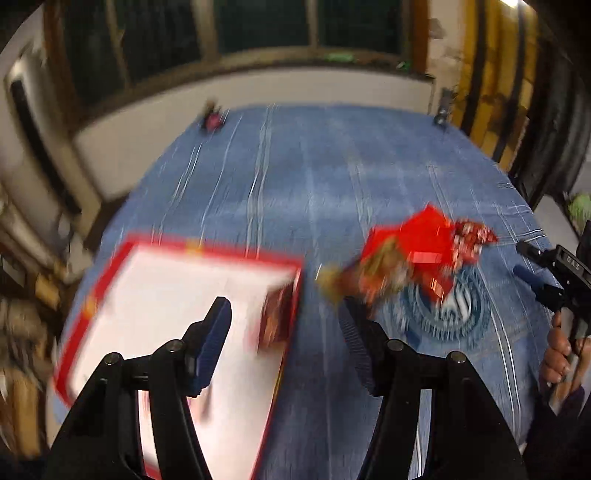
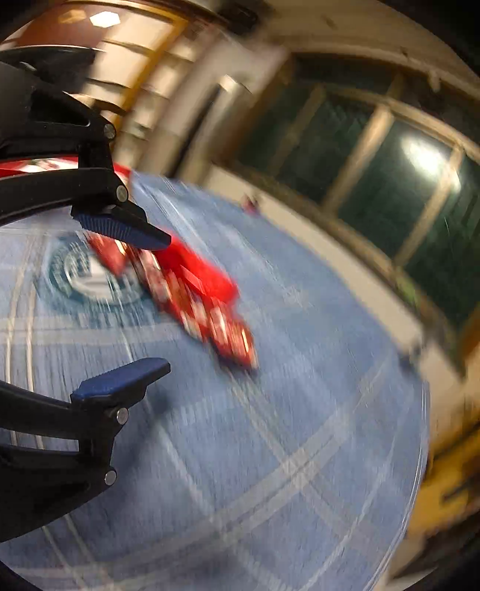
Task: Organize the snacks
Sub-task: 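Grasp the gold-brown wrapped snack with the left tool, then grasp a red snack packet with the right tool while the left tool holds the gold-brown snack, then lift and carry the gold-brown snack and red packet toward the red-rimmed tray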
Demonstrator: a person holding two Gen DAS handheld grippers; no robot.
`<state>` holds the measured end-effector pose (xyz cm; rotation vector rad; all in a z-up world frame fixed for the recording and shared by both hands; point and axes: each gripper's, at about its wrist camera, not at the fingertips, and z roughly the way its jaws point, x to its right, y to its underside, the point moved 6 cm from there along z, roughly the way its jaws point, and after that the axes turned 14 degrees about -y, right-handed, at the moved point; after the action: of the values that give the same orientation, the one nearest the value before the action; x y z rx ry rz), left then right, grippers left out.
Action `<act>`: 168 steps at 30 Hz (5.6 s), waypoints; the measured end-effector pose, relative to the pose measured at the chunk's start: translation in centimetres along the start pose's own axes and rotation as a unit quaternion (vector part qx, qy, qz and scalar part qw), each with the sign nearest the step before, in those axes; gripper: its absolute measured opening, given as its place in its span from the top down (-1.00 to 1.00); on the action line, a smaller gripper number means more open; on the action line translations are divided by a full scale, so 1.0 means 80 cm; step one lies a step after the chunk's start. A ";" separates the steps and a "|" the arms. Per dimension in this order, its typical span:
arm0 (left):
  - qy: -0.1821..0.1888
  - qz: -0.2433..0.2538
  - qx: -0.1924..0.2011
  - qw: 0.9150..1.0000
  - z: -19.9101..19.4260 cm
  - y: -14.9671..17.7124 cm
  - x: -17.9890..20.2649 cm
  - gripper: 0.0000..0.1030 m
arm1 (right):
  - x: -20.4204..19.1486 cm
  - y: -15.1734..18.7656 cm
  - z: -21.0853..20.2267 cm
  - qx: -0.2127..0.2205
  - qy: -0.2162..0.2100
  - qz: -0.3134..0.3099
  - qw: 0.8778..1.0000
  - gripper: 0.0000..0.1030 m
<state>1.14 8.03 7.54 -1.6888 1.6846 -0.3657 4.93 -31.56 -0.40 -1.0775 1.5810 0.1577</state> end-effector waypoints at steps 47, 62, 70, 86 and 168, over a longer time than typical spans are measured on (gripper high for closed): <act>0.122 -0.014 -0.090 0.988 0.005 0.139 0.040 0.08 | -0.112 0.114 0.155 -0.190 0.120 -0.234 0.946 -0.20; 0.109 -0.002 -0.087 0.990 0.006 0.138 0.044 0.08 | -0.097 0.127 0.105 -0.196 0.125 -0.226 0.946 0.51; 0.110 -0.004 -0.083 0.990 0.005 0.139 0.044 0.08 | -0.077 0.153 0.042 -0.219 0.077 -0.202 0.951 0.75; 0.096 0.000 -0.077 0.992 0.002 0.139 0.047 0.07 | -0.117 0.139 0.038 -0.185 0.054 -0.221 0.956 -0.31; 0.201 -0.020 -0.094 0.975 -0.014 0.148 0.089 -0.35 | -0.145 0.197 0.082 -0.149 -0.019 -0.237 0.960 0.09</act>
<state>-7.71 2.19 -1.39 -1.8825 2.0311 -0.6188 -2.34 -12.24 0.27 -1.6495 1.2452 0.0913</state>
